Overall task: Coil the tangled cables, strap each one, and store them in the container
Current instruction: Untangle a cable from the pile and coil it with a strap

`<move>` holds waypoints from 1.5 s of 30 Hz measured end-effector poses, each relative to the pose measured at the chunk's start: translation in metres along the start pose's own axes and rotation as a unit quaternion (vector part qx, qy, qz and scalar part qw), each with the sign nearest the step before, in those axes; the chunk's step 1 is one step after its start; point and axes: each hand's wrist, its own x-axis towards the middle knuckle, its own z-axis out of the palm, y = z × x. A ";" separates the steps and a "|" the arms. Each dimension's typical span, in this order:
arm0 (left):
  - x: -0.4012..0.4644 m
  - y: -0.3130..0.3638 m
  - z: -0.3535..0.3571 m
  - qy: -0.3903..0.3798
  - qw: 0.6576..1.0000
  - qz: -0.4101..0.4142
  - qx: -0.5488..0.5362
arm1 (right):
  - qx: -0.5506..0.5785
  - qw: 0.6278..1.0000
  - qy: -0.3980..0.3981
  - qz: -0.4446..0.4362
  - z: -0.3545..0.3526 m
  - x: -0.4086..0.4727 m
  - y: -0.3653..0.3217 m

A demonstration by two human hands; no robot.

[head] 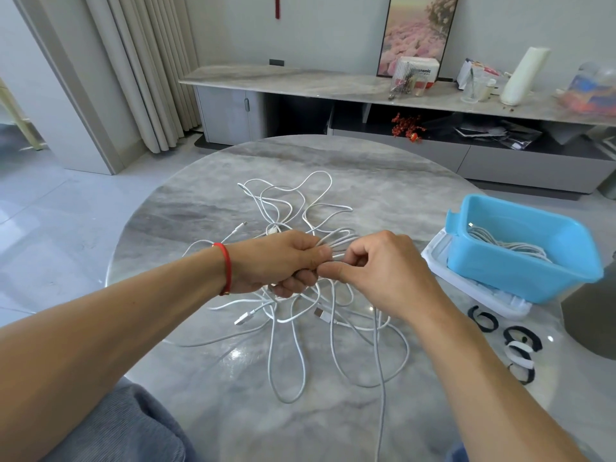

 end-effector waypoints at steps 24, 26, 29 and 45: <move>0.003 -0.007 0.012 0.077 0.986 0.100 -0.112 | 0.379 0.922 0.005 0.084 -0.010 0.000 0.000; 0.003 -0.004 0.013 0.058 0.983 0.103 -0.139 | 0.403 0.910 0.010 0.093 -0.009 0.001 -0.002; 0.005 -0.003 0.017 0.035 0.982 0.112 -0.148 | 0.446 0.888 0.018 0.107 -0.008 0.001 -0.004; 0.002 -0.003 0.020 0.008 0.988 0.089 -0.126 | 0.244 0.959 0.135 0.047 0.000 0.002 0.003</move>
